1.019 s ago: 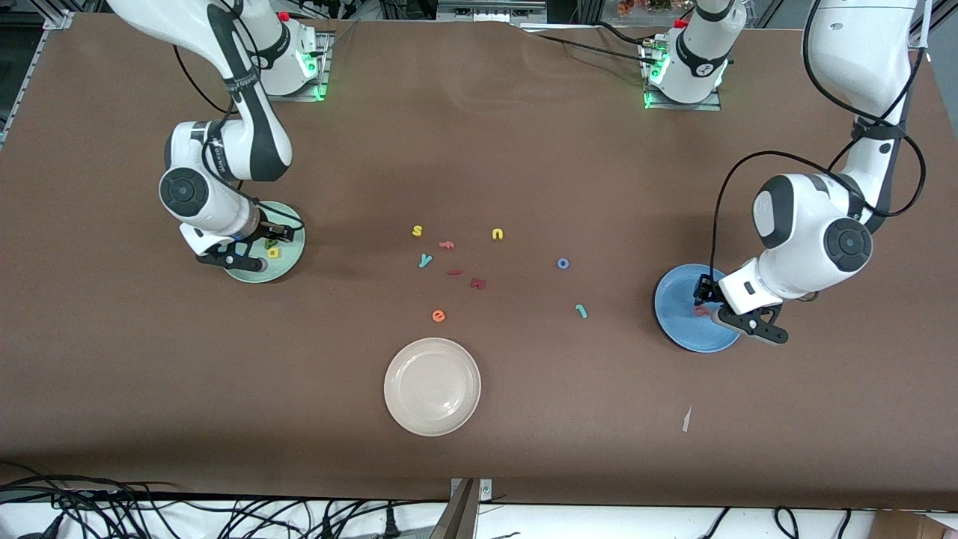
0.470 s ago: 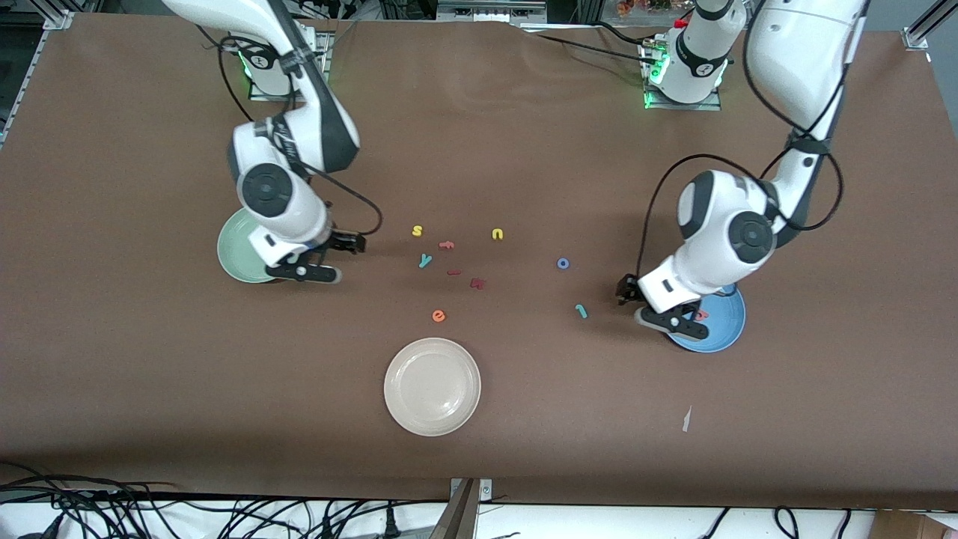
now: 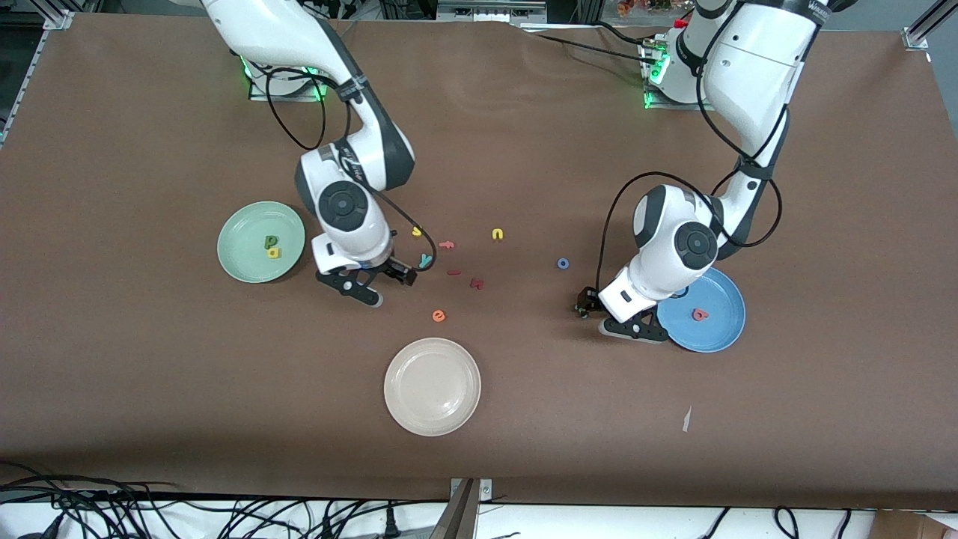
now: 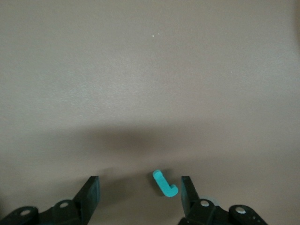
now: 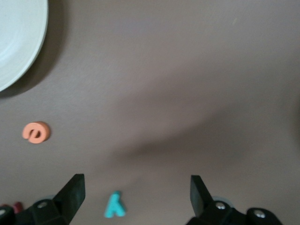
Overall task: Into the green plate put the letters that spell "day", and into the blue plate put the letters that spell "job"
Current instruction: 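Reach the right gripper to the cyan y while the left gripper reaches the cyan l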
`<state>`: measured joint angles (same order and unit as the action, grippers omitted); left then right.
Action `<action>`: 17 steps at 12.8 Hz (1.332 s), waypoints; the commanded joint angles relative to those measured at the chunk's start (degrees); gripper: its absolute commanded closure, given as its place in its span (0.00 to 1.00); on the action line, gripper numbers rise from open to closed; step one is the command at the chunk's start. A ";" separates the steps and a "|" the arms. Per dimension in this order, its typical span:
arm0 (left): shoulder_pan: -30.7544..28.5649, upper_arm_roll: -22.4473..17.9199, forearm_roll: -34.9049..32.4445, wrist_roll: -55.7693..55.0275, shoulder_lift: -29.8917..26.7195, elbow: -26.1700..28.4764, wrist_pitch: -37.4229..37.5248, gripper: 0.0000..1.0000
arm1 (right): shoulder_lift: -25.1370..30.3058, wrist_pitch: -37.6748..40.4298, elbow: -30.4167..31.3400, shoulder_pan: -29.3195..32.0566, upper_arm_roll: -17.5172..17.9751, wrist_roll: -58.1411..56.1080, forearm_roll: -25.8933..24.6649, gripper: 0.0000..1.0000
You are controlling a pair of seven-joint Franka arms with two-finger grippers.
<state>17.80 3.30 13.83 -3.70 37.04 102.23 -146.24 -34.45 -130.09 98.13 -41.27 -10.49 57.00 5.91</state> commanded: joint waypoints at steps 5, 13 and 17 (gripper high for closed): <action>3.82 -0.49 1.11 -5.26 2.34 -1.59 -0.18 0.23 | -5.36 -2.80 -0.57 -3.99 1.17 11.29 0.68 0.07; 5.40 -1.54 -10.70 -16.65 2.69 -1.68 -0.01 0.32 | -5.89 -4.47 0.04 -5.13 1.17 13.58 1.47 0.36; 5.49 -1.46 -17.08 -23.02 3.39 -1.77 0.08 0.32 | -6.42 -5.88 0.22 -5.14 1.17 15.07 3.67 0.46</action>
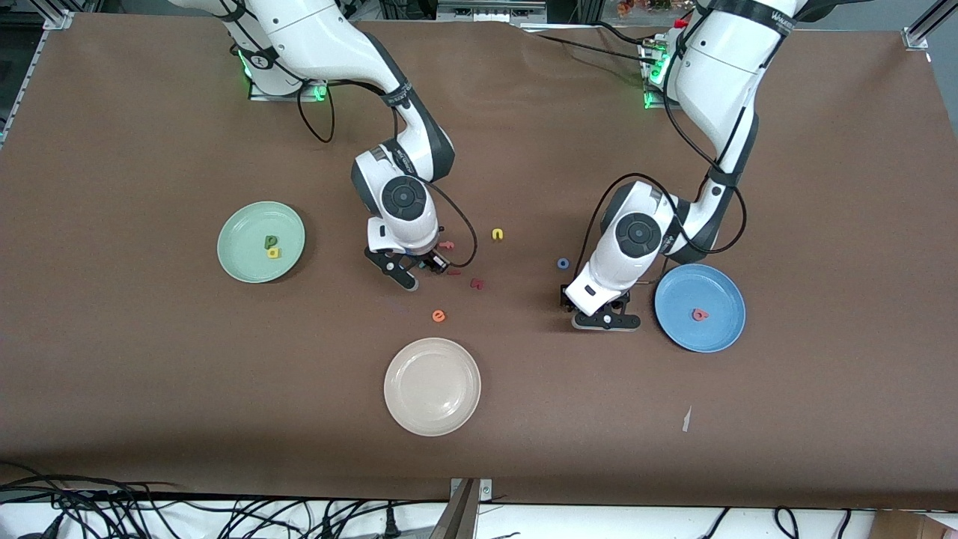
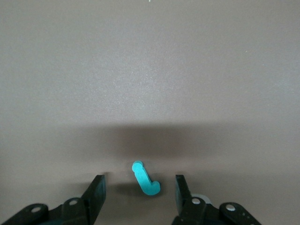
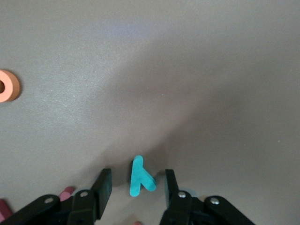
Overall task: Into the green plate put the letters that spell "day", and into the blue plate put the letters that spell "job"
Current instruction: 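Grasp the cyan y with the right gripper while the left gripper grasps the cyan l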
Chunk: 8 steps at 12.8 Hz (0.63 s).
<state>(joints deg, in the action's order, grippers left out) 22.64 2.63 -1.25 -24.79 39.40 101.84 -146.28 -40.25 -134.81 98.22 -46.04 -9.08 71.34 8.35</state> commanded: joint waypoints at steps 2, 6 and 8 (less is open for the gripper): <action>0.65 -0.78 -1.92 -2.02 1.47 -1.38 0.12 0.32 | -0.61 -1.33 0.39 -0.45 -0.24 0.74 1.23 0.46; 0.82 -0.78 -1.83 -2.11 1.65 -1.38 0.12 0.53 | -0.70 -1.50 0.74 -0.63 -0.24 0.74 1.40 0.51; 0.82 -0.78 -1.83 -1.85 1.65 -1.38 0.12 0.55 | -0.70 -1.50 0.74 -0.63 -0.24 0.74 1.40 0.66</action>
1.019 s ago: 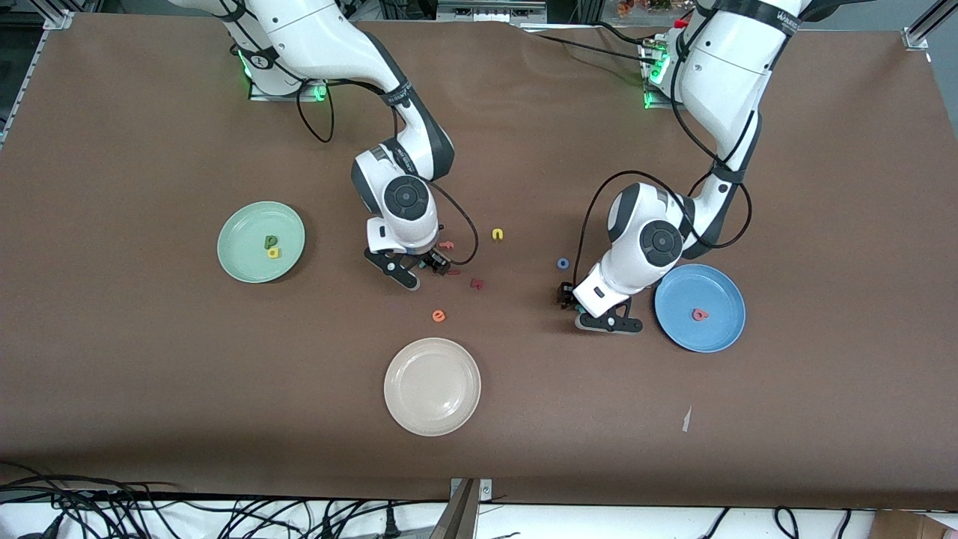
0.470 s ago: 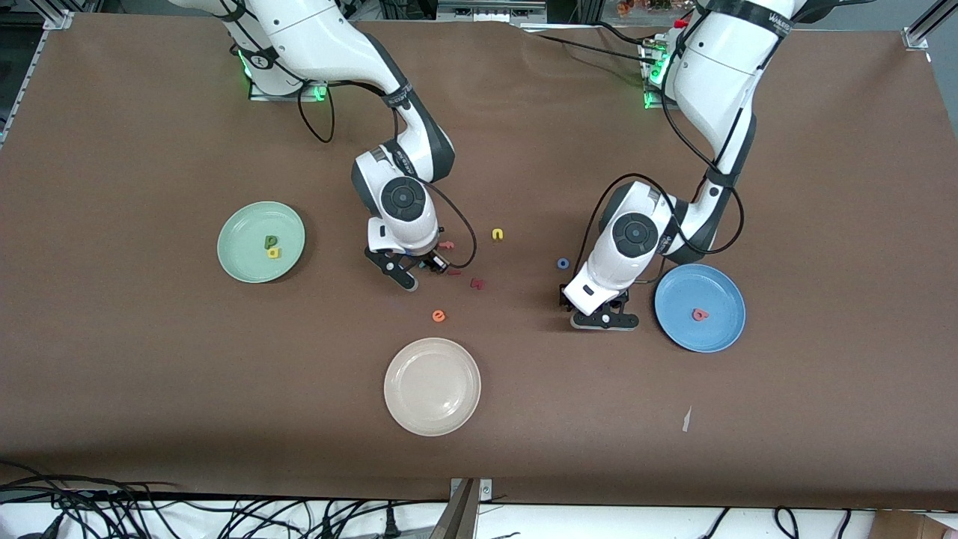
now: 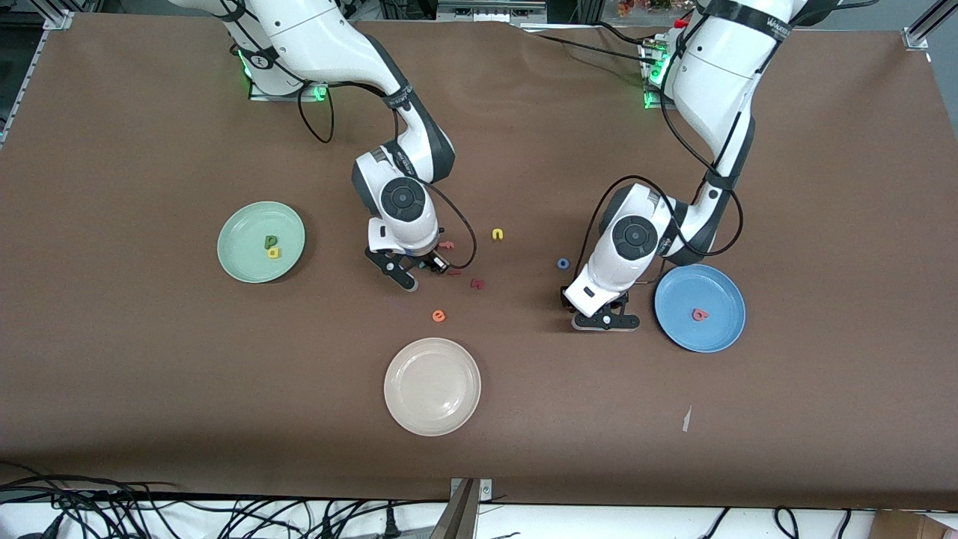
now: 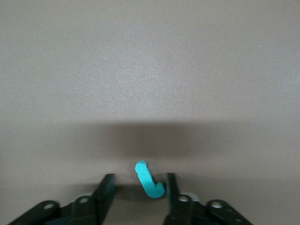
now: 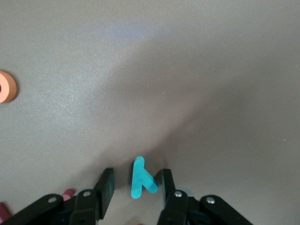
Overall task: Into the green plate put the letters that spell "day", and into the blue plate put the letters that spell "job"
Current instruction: 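Grasp the cyan y with the right gripper while the left gripper grasps the cyan l, then drop the cyan y on the green plate while the left gripper drops l on blue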
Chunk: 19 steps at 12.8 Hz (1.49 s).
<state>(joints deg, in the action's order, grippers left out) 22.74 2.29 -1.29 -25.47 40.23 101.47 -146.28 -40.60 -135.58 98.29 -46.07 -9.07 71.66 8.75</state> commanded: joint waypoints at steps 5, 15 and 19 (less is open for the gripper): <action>0.73 -0.44 -1.88 -0.63 0.81 -1.01 0.11 0.74 | 0.43 0.22 0.41 -0.25 -0.42 -0.99 1.01 0.83; -8.13 -0.35 -1.62 13.30 -9.54 3.54 5.90 1.00 | 18.25 17.63 12.94 0.19 -15.17 -40.74 1.10 0.83; -14.90 -0.35 -0.47 25.88 -17.37 12.76 6.71 1.00 | 23.55 13.09 25.95 0.19 -25.97 -62.11 1.01 0.82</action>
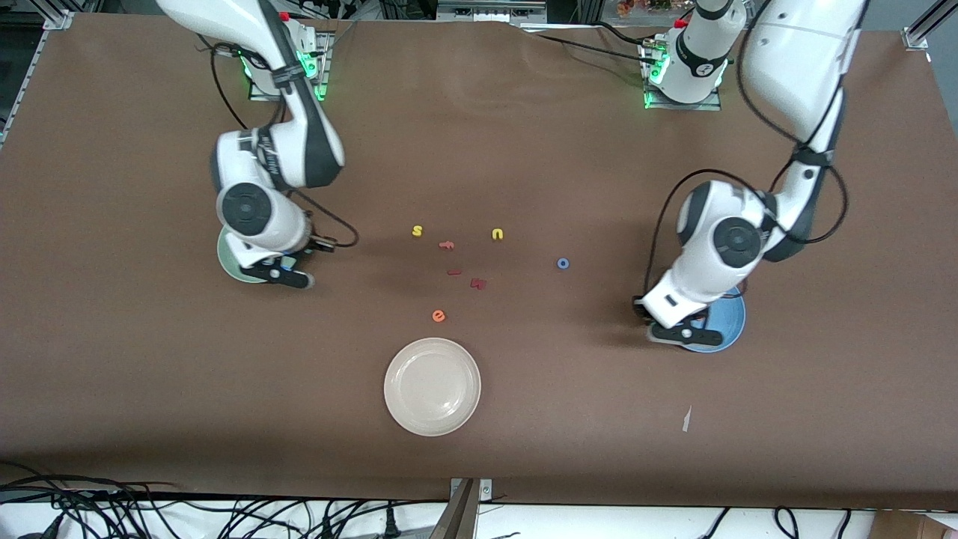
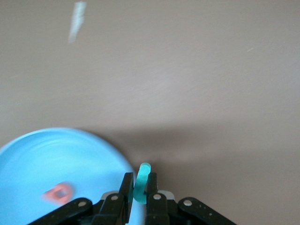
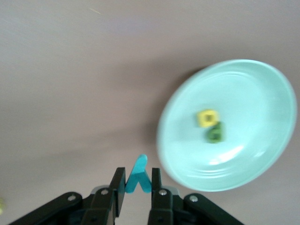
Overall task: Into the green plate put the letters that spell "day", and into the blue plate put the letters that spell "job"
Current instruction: 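Drop the cyan y on the green plate while the left gripper drops l on blue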
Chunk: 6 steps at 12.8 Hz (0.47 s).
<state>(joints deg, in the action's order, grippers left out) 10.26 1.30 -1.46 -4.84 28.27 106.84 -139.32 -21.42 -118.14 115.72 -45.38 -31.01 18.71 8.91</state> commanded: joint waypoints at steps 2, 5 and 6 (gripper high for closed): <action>-4.19 0.55 -0.30 10.71 -6.47 9.96 -0.34 0.84 | 3.85 -9.01 13.54 -0.50 -6.86 -18.59 0.84 0.82; -3.33 1.68 1.61 10.29 -6.38 9.88 -0.34 0.27 | 1.21 -13.61 15.76 0.20 -7.75 -21.07 0.67 0.61; -3.32 3.26 4.68 9.85 -6.38 9.79 -0.25 0.27 | 1.38 -13.08 15.59 0.56 -7.84 -21.43 0.67 0.29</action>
<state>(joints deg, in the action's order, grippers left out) 6.33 2.69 -0.27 4.54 23.62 115.43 -139.43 -20.38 -130.90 131.04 -44.91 -38.43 -0.66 8.92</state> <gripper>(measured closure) 0.577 0.670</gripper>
